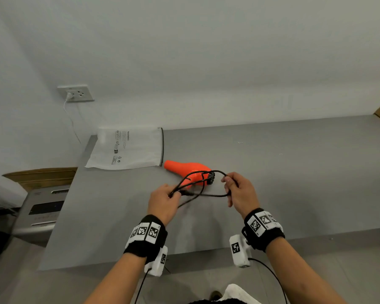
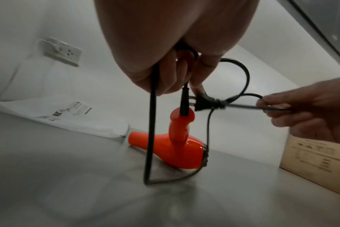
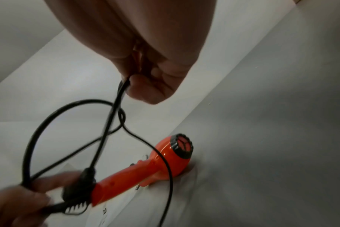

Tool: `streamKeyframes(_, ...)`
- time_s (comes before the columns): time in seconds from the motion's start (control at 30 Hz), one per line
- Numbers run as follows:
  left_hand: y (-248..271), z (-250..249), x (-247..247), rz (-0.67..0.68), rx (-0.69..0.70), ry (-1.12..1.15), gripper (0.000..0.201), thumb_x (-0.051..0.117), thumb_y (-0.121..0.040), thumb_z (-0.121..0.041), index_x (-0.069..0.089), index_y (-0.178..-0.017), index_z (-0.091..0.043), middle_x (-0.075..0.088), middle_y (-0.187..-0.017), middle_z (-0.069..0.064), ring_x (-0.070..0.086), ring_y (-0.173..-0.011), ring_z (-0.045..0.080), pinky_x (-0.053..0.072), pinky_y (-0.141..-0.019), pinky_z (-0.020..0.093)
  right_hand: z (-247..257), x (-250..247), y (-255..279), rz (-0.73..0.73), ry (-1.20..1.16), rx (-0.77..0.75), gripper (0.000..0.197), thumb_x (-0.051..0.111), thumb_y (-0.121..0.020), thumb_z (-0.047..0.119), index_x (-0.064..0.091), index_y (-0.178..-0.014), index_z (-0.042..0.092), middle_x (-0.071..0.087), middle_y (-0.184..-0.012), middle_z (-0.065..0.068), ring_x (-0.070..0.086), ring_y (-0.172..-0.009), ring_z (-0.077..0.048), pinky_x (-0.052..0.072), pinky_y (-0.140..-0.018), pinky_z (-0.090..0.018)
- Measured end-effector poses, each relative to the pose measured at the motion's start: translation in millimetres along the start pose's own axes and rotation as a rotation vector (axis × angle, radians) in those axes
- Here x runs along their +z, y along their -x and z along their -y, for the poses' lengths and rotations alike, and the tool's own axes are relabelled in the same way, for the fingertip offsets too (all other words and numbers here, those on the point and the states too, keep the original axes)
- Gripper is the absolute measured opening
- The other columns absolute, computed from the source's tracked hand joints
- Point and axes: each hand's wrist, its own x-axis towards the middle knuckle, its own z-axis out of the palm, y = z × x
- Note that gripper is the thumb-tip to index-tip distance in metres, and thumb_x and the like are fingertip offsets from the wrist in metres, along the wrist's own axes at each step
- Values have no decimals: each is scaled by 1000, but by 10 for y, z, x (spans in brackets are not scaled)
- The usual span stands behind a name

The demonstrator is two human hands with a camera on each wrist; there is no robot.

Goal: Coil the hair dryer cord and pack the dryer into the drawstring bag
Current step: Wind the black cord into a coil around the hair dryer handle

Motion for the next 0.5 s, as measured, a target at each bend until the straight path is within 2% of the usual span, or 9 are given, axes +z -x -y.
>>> streamKeyframes(0.1,-79,119,-134,-33,-143,72,28,53,-78,-27,77,-70,-38,73,-79,-3,66,-80,19,48,-81,31,27,-159,-71,-75,25,30,25,50,-99,15,65,-80,20,45,-62,0,39,-49,-20,41,-43,-31)
streamKeyframes(0.17,-122,219,-230,-31,-233,106,31,57,-82,-20,76,-66,-39,77,-79,-3,67,-78,20,48,-73,28,46,-289,-115,-84,65,1,23,53,-99,17,66,-80,20,43,-58,3,36,-49,-17,34,-47,-30)
streamKeyframes(0.27,-130,310,-327,-43,-304,123,30,62,-83,-13,77,-62,-27,78,-81,9,62,-73,22,42,-64,23,72,-450,-158,-89,162,-55,22,55,-99,19,68,-82,17,42,-56,5,34,-49,-14,29,-51,-26)
streamKeyframes(0.37,-153,444,-423,-60,-357,156,26,64,-80,-13,78,-62,-24,78,-85,10,63,-82,23,42,-69,28,82,-649,-246,-199,161,-14,21,53,-99,19,68,-84,15,47,-59,-2,40,-51,-19,33,-50,-29)
streamKeyframes(0.43,-168,543,-489,-70,-401,193,27,64,-79,-12,78,-60,-25,78,-77,0,64,-80,21,42,-71,30,88,-787,-294,-282,124,31,22,50,-99,18,68,-88,11,50,-59,-4,45,-50,-22,38,-47,-28)
streamKeyframes(0.5,-153,572,-511,-44,-426,261,25,64,-77,-12,78,-60,-24,70,-58,-10,53,-59,15,38,-59,29,114,-849,-299,-298,103,35,22,48,-100,17,67,-91,9,53,-60,-8,50,-49,-20,45,-44,-28)
